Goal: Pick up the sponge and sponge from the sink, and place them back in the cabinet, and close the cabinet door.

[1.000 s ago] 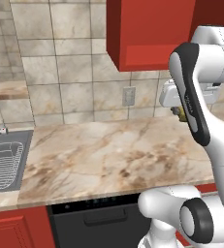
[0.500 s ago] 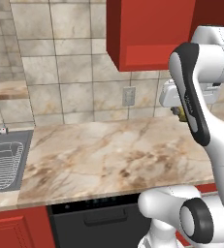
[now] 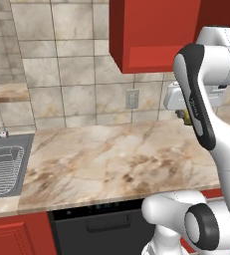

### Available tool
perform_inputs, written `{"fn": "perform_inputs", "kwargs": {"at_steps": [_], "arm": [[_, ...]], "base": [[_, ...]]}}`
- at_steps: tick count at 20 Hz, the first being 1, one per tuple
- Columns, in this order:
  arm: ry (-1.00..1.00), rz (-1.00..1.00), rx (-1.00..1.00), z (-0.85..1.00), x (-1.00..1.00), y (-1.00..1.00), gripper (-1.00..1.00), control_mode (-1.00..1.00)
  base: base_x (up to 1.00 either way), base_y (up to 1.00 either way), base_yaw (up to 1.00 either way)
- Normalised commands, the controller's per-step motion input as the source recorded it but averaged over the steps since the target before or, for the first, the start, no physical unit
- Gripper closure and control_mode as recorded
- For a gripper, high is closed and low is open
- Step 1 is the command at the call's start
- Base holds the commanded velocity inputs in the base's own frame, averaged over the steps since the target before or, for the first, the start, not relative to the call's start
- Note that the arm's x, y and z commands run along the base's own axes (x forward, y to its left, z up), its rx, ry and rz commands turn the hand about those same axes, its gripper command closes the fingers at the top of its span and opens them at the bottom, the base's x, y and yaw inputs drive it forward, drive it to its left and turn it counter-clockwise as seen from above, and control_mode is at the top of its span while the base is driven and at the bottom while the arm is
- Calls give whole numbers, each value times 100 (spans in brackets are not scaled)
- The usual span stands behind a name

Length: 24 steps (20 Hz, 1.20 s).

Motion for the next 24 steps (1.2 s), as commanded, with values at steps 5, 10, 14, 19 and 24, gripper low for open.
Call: {"fn": "perform_inputs", "kwargs": {"at_steps": [5, 10, 14, 19, 24], "arm": [[0, 0, 0, 1, 0, -19, 100, -100], [-1, 0, 0, 6, 2, -27, 100, -100], [-9, 0, 0, 7, 0, -26, 100, -100], [-11, 0, 0, 8, 1, -24, 100, -100], [-1, 0, 0, 14, 12, -15, 100, -100]], "base": [[0, 0, 0], [0, 0, 0], [0, 0, 0], [0, 0, 0], [0, 0, 0]]}}
